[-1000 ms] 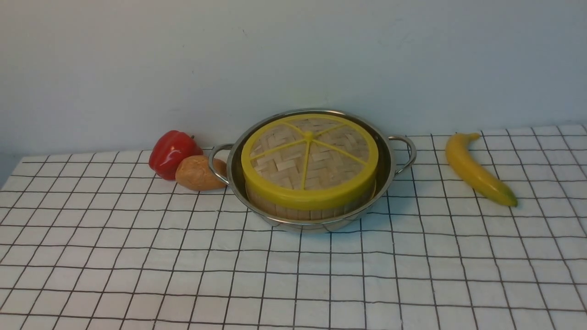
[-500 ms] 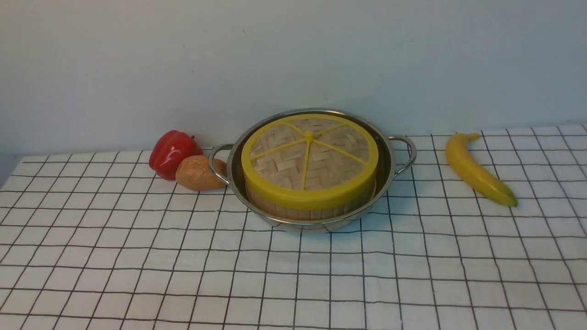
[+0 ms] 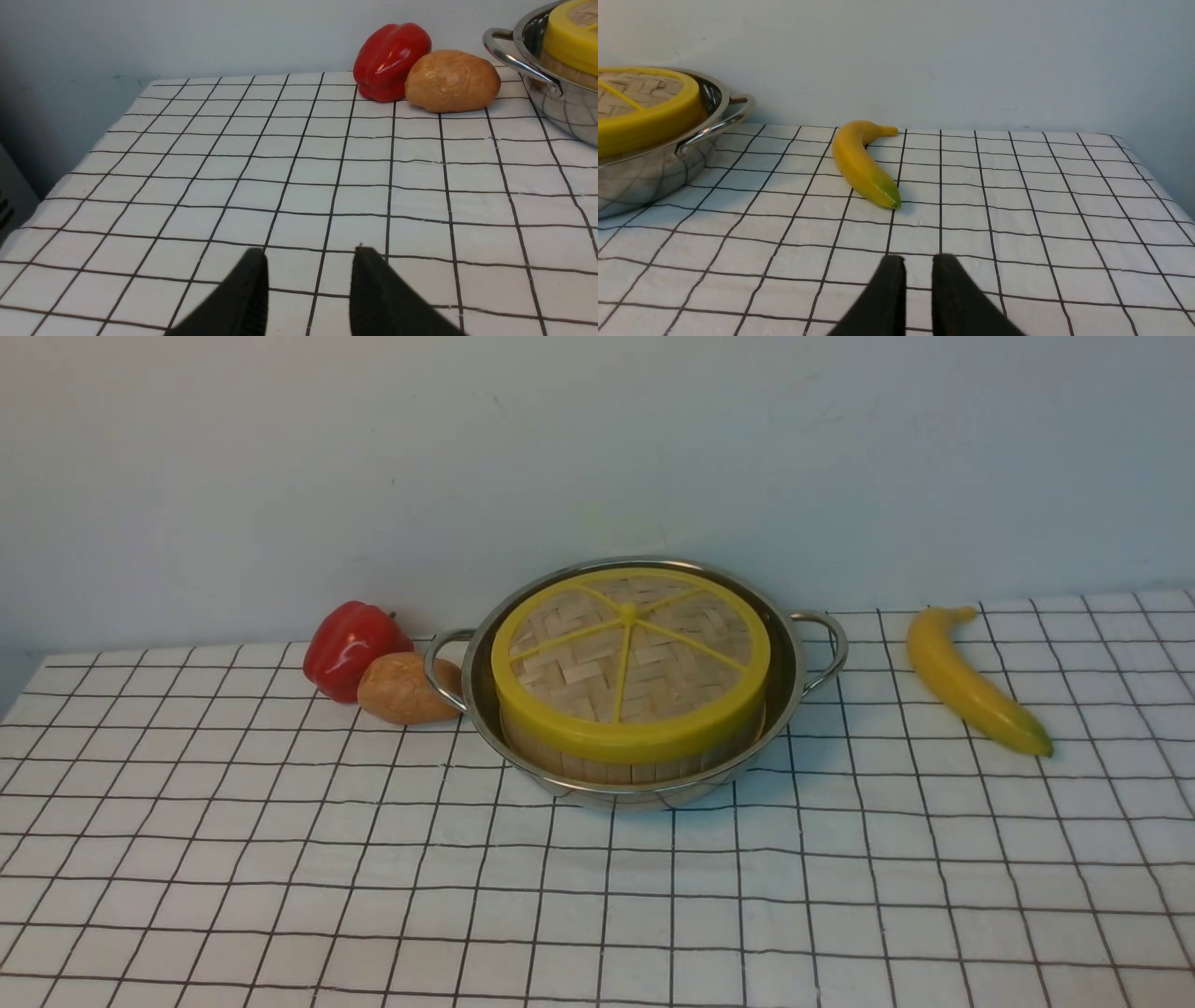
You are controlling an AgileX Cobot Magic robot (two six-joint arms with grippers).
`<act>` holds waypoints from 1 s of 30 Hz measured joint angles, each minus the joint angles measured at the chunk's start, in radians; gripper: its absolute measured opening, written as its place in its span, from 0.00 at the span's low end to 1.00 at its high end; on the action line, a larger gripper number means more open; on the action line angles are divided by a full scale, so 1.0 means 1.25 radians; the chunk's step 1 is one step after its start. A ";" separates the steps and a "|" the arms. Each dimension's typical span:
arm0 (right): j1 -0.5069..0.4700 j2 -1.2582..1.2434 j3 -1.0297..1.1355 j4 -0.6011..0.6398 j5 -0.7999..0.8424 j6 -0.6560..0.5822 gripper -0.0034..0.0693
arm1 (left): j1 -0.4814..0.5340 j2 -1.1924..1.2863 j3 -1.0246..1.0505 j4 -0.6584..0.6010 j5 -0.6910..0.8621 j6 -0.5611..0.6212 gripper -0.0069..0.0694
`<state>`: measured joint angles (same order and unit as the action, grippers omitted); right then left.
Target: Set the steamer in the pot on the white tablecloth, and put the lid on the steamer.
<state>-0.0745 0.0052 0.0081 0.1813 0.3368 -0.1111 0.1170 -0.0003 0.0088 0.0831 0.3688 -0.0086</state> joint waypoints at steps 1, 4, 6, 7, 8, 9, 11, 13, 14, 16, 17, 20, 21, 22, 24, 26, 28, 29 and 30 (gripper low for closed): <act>0.000 0.000 0.000 0.000 0.000 0.000 0.21 | 0.000 0.000 0.000 0.000 0.000 0.000 0.41; 0.000 0.000 0.000 0.000 0.000 0.000 0.22 | 0.000 0.000 0.000 0.000 0.000 0.000 0.41; 0.000 0.000 0.000 0.000 0.000 0.000 0.23 | 0.000 0.000 0.000 0.000 0.000 0.000 0.41; 0.000 0.000 0.000 0.000 0.000 0.000 0.23 | 0.000 0.000 0.000 0.000 0.000 0.000 0.41; 0.000 0.000 0.000 0.000 0.000 0.000 0.23 | 0.000 0.000 0.000 0.000 0.000 0.000 0.41; 0.000 0.000 0.000 0.000 0.000 0.000 0.24 | 0.000 0.000 0.000 0.000 0.000 0.000 0.41; 0.000 0.000 0.000 0.000 0.000 0.000 0.24 | 0.000 0.000 0.000 0.000 0.000 0.000 0.41; 0.000 0.000 0.000 0.000 0.000 0.000 0.25 | 0.000 0.000 0.000 0.000 0.000 0.000 0.41; 0.000 0.000 0.000 0.000 0.000 0.000 0.25 | 0.000 0.000 0.000 0.000 0.000 0.000 0.41; 0.000 0.000 0.000 0.000 0.000 0.000 0.26 | 0.000 0.000 0.000 0.000 0.000 0.000 0.41; 0.000 0.000 0.000 0.000 0.000 0.000 0.27 | 0.000 0.000 0.000 0.000 0.000 0.000 0.41; 0.000 0.000 0.000 0.000 0.000 0.000 0.28 | 0.000 0.000 0.000 0.000 0.000 0.000 0.41; 0.000 0.000 0.000 0.000 0.000 0.000 0.28 | 0.000 0.000 0.000 0.000 0.000 0.000 0.41; 0.000 0.000 0.000 0.000 0.000 0.000 0.28 | 0.000 0.000 0.000 0.000 0.000 0.000 0.41; 0.000 0.000 0.000 0.000 0.000 0.000 0.29 | 0.000 0.000 0.000 0.000 0.000 0.000 0.41; 0.000 0.000 0.001 0.000 0.000 0.000 0.30 | 0.000 0.000 0.000 0.000 0.000 0.000 0.41; 0.000 0.000 0.001 0.000 0.000 0.000 0.30 | 0.000 0.000 0.000 -0.001 0.000 0.000 0.41; 0.000 0.000 0.001 0.000 0.000 0.000 0.31 | 0.000 0.000 0.000 -0.001 0.000 0.000 0.41; 0.000 0.000 0.001 0.000 0.000 0.000 0.31 | 0.000 0.000 0.000 -0.001 0.000 0.000 0.41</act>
<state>-0.0745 0.0052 0.0089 0.1813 0.3368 -0.1111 0.1170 -0.0003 0.0088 0.0822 0.3688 -0.0086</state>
